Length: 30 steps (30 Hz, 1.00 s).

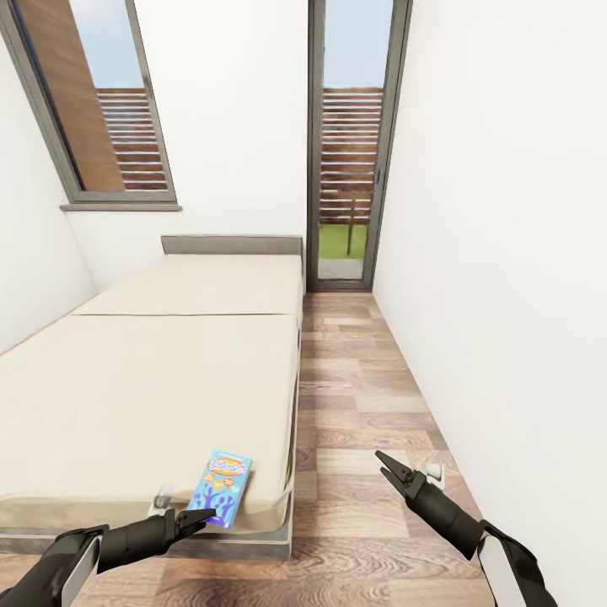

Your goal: Put all the toys in the child's room - the three board games (two on the bed and one on the table), the two jigsaw puzzles on the table, and the tennis ball on the table - inside the toy box on the table in the child's room.

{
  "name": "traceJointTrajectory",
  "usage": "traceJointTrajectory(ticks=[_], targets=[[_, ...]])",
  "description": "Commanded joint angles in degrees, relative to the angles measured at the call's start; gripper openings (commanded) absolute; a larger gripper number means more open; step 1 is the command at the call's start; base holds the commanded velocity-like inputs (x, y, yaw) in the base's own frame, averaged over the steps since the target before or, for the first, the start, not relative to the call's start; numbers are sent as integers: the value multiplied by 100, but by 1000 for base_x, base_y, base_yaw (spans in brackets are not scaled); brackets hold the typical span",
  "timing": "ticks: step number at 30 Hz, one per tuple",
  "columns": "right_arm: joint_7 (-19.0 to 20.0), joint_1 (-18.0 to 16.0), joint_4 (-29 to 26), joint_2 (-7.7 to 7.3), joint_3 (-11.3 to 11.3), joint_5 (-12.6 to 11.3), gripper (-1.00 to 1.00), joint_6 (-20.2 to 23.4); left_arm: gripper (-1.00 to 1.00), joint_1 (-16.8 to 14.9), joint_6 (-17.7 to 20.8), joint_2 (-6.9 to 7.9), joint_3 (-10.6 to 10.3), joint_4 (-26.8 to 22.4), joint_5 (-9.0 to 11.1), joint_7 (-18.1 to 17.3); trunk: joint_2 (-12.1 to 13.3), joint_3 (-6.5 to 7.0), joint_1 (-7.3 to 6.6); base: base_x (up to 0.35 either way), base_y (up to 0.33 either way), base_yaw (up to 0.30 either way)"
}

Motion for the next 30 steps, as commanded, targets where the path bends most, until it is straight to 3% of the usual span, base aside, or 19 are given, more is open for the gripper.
traceJointTrajectory(ticks=[1, 11, 20, 30], targets=[[9, -4, 0, 5, -14, -15, 100, 36, 100, -113, -67, -6, 33, -4, 105, 4, -2, -4, -1, 0, -13, 0], [9, -4, -1, 5, -15, -15, 100, 36, 100, -113, -51, 3, 27, -4, 107, -14, -2, -4, -1, 0, -3, 0], [9, -3, -1, 5, -15, -15, 100, 36, 100, -113, -41, 4, 25, -4, 113, -21, 359, 157, -198, 0, 0, 0], [9, -3, -1, 5, -15, -15, 100, 36, 100, -113, -36, 3, 25, -4, 114, -22, 359, 157, -198, 0, 0, 0]])
